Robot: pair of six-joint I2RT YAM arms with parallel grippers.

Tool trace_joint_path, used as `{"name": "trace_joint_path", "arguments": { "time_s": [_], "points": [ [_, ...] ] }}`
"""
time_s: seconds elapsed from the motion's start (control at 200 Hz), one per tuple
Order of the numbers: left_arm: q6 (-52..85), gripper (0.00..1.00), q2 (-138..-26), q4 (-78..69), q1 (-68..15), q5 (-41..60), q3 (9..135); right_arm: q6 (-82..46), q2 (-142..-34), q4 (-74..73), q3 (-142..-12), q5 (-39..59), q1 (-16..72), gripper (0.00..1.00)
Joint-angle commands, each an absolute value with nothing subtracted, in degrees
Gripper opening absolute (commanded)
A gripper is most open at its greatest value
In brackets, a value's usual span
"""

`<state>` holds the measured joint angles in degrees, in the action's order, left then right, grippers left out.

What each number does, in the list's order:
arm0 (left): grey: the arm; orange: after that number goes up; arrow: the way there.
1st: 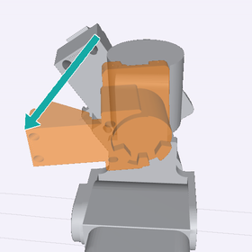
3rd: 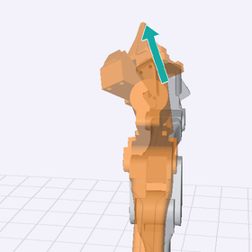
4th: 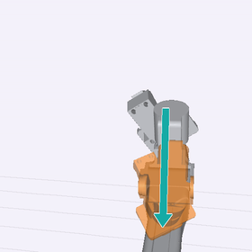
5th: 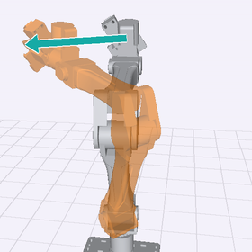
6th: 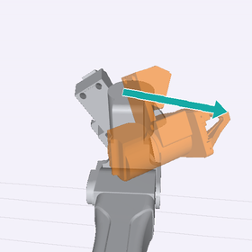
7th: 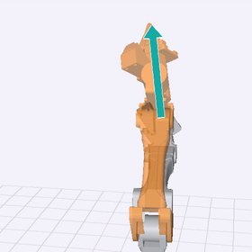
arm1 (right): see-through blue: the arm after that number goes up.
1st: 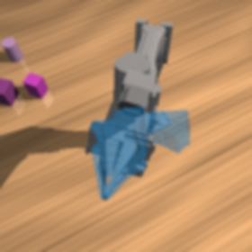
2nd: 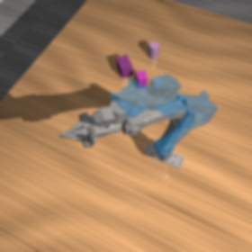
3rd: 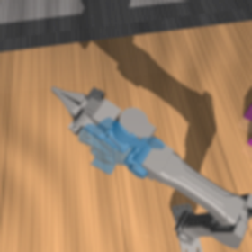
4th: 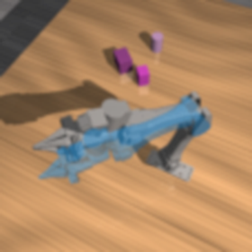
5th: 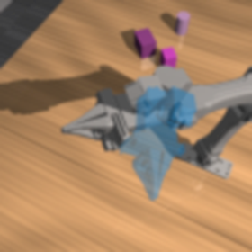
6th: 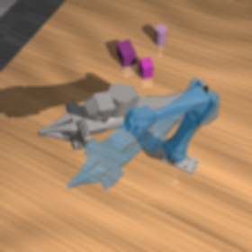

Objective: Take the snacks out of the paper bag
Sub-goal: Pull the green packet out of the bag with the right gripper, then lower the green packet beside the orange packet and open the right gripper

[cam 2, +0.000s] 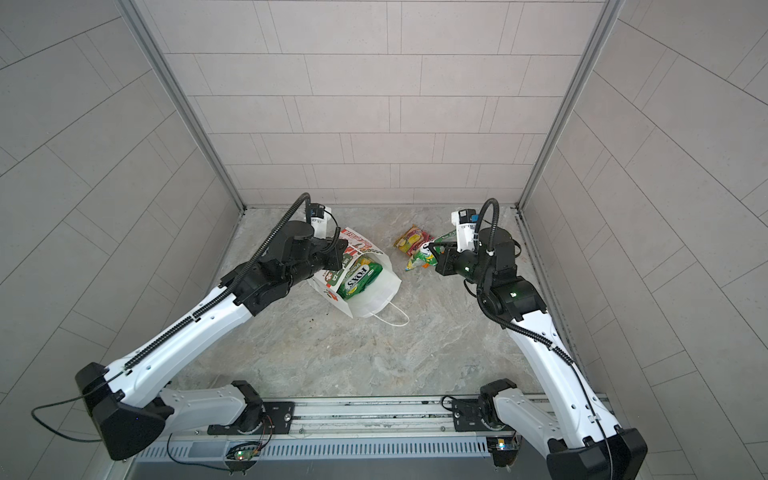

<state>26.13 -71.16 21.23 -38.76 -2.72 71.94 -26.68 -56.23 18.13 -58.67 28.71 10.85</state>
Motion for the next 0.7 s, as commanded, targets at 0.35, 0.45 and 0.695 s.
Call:
{"name": "trace_joint_path", "arguments": {
  "time_s": [0.35, 0.45, 0.695],
  "points": [
    [26.3, 0.00, -70.5, 20.5, -38.9, -2.7, 71.8, -24.0, -67.6, 15.9, -57.9, 27.7, -1.7, 0.00],
    [26.4, 0.00, -70.3, 20.4, -39.0, -2.7, 71.6, -23.4, -71.1, 14.3, -58.2, 27.3, -3.0, 0.00],
    [26.5, 0.00, -70.2, 20.4, -38.9, -2.8, 71.6, -22.0, -81.7, 10.4, -60.5, 28.0, -4.4, 0.00]
  ]
}}
